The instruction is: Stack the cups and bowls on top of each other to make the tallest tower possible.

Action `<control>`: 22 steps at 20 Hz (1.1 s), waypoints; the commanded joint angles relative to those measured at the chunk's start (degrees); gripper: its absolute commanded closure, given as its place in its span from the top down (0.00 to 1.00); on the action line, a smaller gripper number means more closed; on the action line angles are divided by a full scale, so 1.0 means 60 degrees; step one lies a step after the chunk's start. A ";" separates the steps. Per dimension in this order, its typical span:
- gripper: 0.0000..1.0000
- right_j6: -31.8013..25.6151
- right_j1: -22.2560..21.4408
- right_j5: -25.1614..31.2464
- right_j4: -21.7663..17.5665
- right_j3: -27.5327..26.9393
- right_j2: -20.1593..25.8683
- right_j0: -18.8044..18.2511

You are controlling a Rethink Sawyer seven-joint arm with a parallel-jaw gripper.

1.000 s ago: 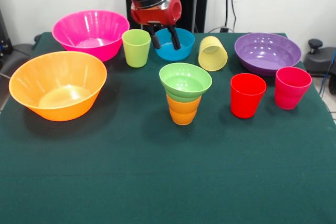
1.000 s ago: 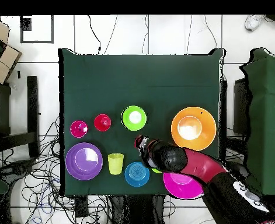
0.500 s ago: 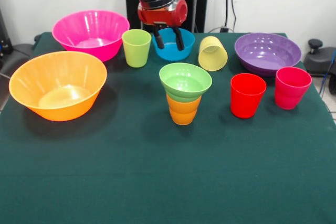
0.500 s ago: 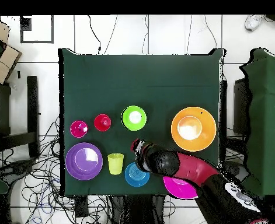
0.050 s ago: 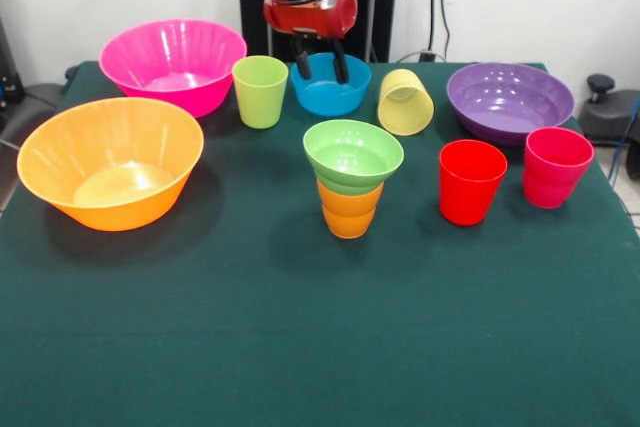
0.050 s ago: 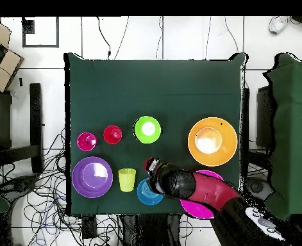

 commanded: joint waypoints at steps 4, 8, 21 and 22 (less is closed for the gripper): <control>1.00 0.2076 0.0216 -0.1078 0.0566 0.0527 -0.0319 0.0427; 1.00 0.2178 0.0352 -0.1287 0.0567 0.0562 -0.0327 0.0492; 1.00 0.2505 0.0495 -0.1497 0.0578 0.0476 -0.0473 0.0784; 1.00 0.2512 0.0521 -0.1512 0.0577 0.0462 -0.0476 0.0789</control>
